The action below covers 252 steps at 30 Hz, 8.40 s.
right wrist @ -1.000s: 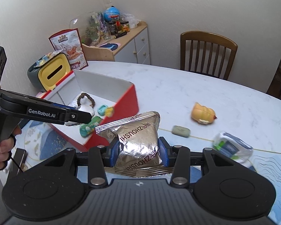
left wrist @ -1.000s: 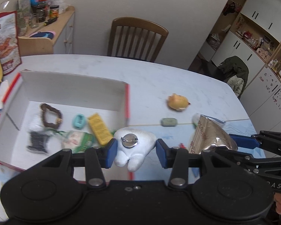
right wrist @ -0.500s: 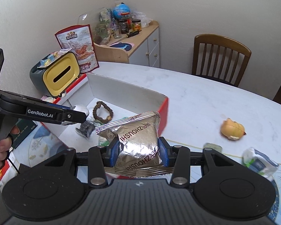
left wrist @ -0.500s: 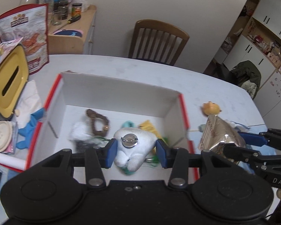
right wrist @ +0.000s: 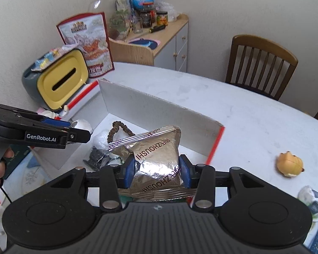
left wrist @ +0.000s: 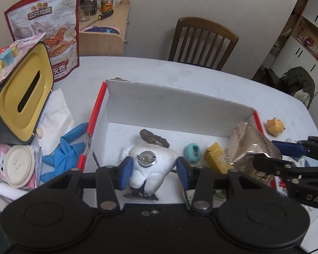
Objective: Organize objects
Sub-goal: 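Carry the foil bag and plush tooth over the red box with both grippers, then lower the foil bag and plush tooth into the box and open both grippers, then withdraw both grippers from the box toward the white-blue bag and keychain, then grasp the white-blue bag with the right gripper while the left grasps the red keychain, then carry the white-blue bag and red keychain over the red box with both grippers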
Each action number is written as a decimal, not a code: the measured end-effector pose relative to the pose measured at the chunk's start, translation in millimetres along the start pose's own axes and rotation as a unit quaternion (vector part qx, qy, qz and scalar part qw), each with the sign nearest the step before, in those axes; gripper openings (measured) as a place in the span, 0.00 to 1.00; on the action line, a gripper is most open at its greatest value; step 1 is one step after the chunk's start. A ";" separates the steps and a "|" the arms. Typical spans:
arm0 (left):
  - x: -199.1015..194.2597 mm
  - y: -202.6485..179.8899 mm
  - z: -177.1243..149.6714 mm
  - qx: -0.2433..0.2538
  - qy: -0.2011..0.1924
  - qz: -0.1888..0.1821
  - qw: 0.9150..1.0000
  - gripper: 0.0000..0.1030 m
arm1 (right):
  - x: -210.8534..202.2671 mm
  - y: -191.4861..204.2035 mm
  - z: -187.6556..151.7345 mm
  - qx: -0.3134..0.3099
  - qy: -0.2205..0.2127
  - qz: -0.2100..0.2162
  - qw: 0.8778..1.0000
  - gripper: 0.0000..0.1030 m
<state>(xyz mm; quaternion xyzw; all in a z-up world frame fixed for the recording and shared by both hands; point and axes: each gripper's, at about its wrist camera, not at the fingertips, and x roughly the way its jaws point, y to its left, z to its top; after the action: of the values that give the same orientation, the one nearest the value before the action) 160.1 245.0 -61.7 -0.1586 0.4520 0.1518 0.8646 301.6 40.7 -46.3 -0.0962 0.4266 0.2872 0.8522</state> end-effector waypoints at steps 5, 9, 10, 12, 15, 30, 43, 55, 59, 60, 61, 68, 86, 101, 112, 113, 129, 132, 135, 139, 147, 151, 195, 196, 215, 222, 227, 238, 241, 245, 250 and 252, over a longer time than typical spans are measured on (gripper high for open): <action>20.8 1.7 5.4 0.018 0.011 0.008 1.000 0.42 | 35.7 7.7 10.8 -0.009 0.014 -0.011 1.000 0.42; 37.2 3.0 5.8 0.029 0.024 0.014 0.999 0.42 | 57.0 10.1 16.0 -0.008 0.025 -0.017 1.000 0.42; 40.8 3.1 5.5 0.031 0.027 0.015 0.999 0.42 | 62.2 10.6 16.9 -0.007 0.028 -0.019 0.999 0.42; 47.3 2.3 4.7 0.040 0.032 0.018 0.999 0.42 | 72.1 10.7 17.8 -0.006 0.034 -0.022 0.999 0.42; 54.3 0.0 4.0 0.054 0.037 0.020 0.998 0.43 | 85.5 12.3 17.3 -0.005 0.044 -0.027 0.999 0.42; 71.6 3.7 10.1 0.053 0.047 0.018 0.997 0.44 | 109.9 16.8 16.1 0.001 0.057 -0.028 0.998 0.43; 63.0 3.5 3.1 0.043 0.053 0.002 0.998 0.56 | 86.3 6.1 18.1 0.020 0.057 -0.013 0.998 0.54; 21.5 -8.1 -1.2 0.041 0.024 0.002 0.999 0.69 | 34.7 11.9 15.7 0.015 0.028 0.008 0.999 0.55; 2.2 -14.8 -3.1 0.041 0.006 0.000 0.999 0.76 | 10.6 11.8 12.9 0.014 0.011 0.020 1.000 0.57; -2.1 -16.4 -4.1 0.041 0.002 -0.001 0.999 0.77 | 4.9 11.6 12.1 0.013 0.006 0.022 1.000 0.57; -6.5 -18.4 -4.6 0.041 -0.001 -0.002 0.999 0.78 | -0.9 11.0 11.1 0.012 0.002 0.024 1.000 0.57; -31.6 -35.8 -11.8 0.045 -0.018 -0.003 0.999 0.83 | -39.7 5.0 0.9 0.010 -0.025 0.041 0.999 0.63; -68.6 -120.2 -41.3 0.054 -0.043 -0.002 0.998 0.98 | -112.1 -57.8 -52.8 0.015 -0.066 0.072 0.995 0.76; -61.2 -213.1 -61.0 0.065 -0.054 -0.009 0.996 0.99 | -147.6 -156.2 -101.3 0.043 -0.074 0.069 0.994 0.81; -39.1 -274.0 -71.3 0.076 -0.051 -0.022 0.996 0.99 | -159.6 -255.9 -131.3 0.088 -0.070 0.020 0.993 0.81; -35.6 -278.4 -71.9 0.077 -0.048 -0.024 0.996 0.99 | -159.2 -263.2 -133.3 0.090 -0.069 0.015 0.993 0.81; 39.6 -323.5 -89.1 0.061 -0.011 -0.029 0.998 0.99 | -116.4 -342.3 -142.7 0.086 -0.022 -0.022 0.996 0.81; 53.6 -326.4 -90.9 0.059 -0.005 -0.018 0.998 0.99 | -99.7 -350.9 -139.5 0.081 -0.008 -0.017 0.997 0.81; 65.9 -328.6 -92.6 0.058 0.001 -0.009 0.998 0.99 | -82.5 -356.3 -135.0 0.063 0.004 -0.016 0.998 0.81; 80.4 -330.1 -95.1 0.053 0.009 -0.004 0.999 0.99 | -63.7 -358.0 -128.9 0.029 0.006 -0.022 0.999 0.81; 104.0 -330.5 -100.2 0.051 0.025 0.001 0.998 0.95 | -23.7 -361.9 -123.3 -0.014 0.029 -0.011 0.999 0.81; 112.2 -329.9 -99.7 0.048 0.030 0.003 0.998 0.91 | -4.7 -361.1 -123.0 -0.035 0.046 -0.018 0.998 0.81; 108.8 -342.0 -103.7 0.048 0.035 -0.003 0.998 0.35 | -29.8 -336.9 -152.0 0.041 0.041 0.012 0.998 0.44; 106.9 -341.6 -104.0 0.045 0.036 -0.004 0.998 0.35 | -32.8 -335.4 -152.8 0.044 0.041 0.012 0.998 0.44; 39.4 -322.0 -103.4 0.019 0.025 -0.034 0.999 0.35 | -107.4 -285.9 -151.6 0.081 0.031 0.011 0.996 0.44; 9.8 -302.8 -99.1 0.019 0.016 -0.047 0.999 0.35 | -129.6 -257.5 -149.1 0.079 0.025 0.005 0.997 0.44; -13.5 -285.3 -94.5 0.027 0.001 -0.052 0.998 0.35 | -141.1 -235.5 -143.9 0.089 0.018 0.002 0.996 0.44; -52.8 -226.8 -76.1 0.047 -0.018 -0.059 0.997 0.35 | -154.8 -166.5 -124.4 0.097 0.003 0.000 0.995 0.44; -59.4 -206.9 -70.6 0.051 -0.022 -0.058 0.997 0.35 | -152.9 -146.4 -116.8 0.095 0.001 -0.002 0.995 0.44; -65.6 -175.1 -63.5 0.046 -0.026 -0.052 0.997 0.35 | -147.3 -119.5 -105.1 0.092 -0.004 -0.002 0.996 0.44; -69.1 -131.5 -56.3 0.032 -0.028 -0.045 0.998 0.35 | -133.1 -85.9 -90.5 0.093 -0.004 0.000 0.996 0.44; -70.3 -114.6 -52.9 0.028 -0.032 -0.038 0.998 0.35 | -126.7 -73.7 -84.4 0.096 -0.004 0.002 0.995 0.44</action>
<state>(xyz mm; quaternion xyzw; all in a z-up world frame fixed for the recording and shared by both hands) 129.5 111.3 -16.3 -0.1462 0.4219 0.1109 0.8879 227.3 -105.6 -5.3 -0.0121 0.4489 0.2473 0.8586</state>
